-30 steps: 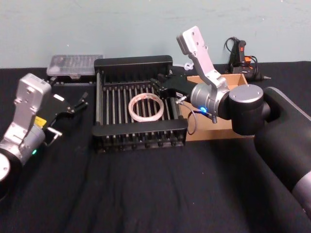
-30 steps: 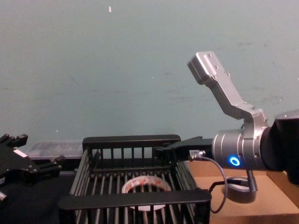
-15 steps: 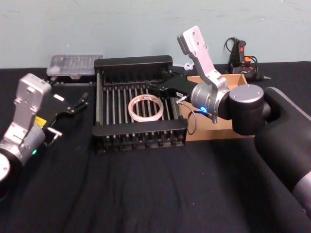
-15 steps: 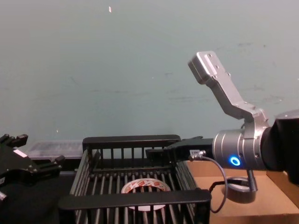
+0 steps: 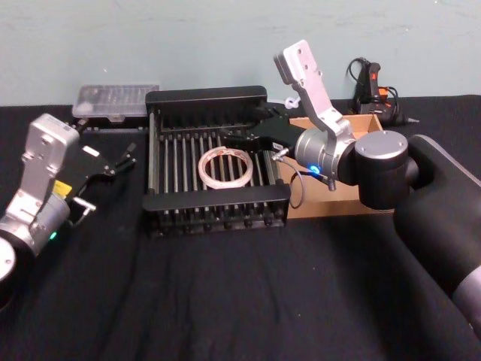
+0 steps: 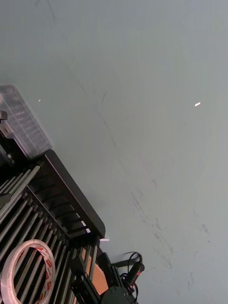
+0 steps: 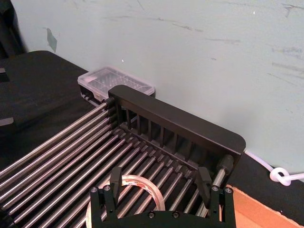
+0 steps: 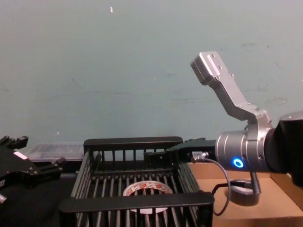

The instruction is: Pick up the white tape and place it into the black box , Pick up the silver tape and place it into the brown box.

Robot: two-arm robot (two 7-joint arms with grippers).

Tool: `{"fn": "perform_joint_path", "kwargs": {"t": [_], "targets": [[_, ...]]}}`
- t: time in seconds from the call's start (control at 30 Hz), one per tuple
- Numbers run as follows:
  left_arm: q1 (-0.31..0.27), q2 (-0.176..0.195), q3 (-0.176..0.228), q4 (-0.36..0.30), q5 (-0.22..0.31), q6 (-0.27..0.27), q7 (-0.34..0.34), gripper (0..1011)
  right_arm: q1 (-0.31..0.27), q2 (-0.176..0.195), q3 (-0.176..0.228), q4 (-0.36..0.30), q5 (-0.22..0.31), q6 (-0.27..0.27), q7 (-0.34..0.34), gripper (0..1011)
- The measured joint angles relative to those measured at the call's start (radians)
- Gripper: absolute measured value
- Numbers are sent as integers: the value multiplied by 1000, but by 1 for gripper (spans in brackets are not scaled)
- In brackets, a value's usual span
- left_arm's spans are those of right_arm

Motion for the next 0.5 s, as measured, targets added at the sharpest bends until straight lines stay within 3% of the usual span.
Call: {"fn": "perform_joint_path", "kwargs": {"t": [0.3, 0.5], "targets": [[0, 0, 0, 0, 0, 0, 0, 1001, 0, 0, 2, 0, 0, 0, 2, 1002], [0, 0, 0, 0, 0, 0, 0, 1001, -22, 13, 28, -34, 2, -1, 22, 1002]]}}
